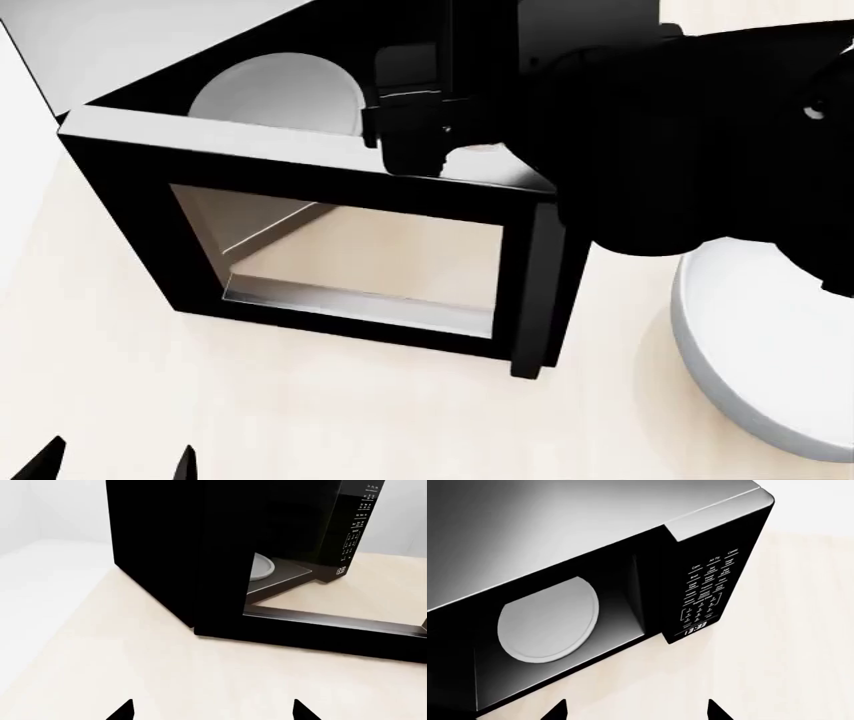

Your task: Open the microwave.

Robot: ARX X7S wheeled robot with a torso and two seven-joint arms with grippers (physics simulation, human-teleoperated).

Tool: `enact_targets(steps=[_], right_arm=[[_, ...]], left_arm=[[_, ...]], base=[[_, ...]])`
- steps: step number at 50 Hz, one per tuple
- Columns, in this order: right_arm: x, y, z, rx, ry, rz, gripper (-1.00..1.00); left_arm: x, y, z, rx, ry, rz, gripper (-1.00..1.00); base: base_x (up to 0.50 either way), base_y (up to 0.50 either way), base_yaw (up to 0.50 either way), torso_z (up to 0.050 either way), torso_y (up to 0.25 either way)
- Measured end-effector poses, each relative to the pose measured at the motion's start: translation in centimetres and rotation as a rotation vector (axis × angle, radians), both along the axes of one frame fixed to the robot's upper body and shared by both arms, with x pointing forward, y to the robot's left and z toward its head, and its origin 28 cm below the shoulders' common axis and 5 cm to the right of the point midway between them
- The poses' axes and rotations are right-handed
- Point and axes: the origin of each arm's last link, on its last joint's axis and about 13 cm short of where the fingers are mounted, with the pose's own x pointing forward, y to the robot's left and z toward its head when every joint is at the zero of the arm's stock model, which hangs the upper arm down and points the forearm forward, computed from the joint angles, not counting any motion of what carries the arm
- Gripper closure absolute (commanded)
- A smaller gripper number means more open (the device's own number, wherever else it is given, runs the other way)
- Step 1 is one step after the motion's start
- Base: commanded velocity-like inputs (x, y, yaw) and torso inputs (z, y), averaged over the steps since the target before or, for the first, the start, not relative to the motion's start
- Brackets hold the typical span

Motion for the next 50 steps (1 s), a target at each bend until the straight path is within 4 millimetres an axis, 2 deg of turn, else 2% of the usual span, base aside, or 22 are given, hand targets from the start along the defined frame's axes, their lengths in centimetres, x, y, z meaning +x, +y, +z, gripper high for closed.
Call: enact_targets(steps=[50], right_arm=[[-4.0,0.7,-2.0,0.019,-0.03,0.099,-1.0]], left_arm=[[-0.1,0.0,0.0,0.002,0.0,-0.001,-1.0]], base=[[0.0,0.0,0.0,-0.001,-0.003]])
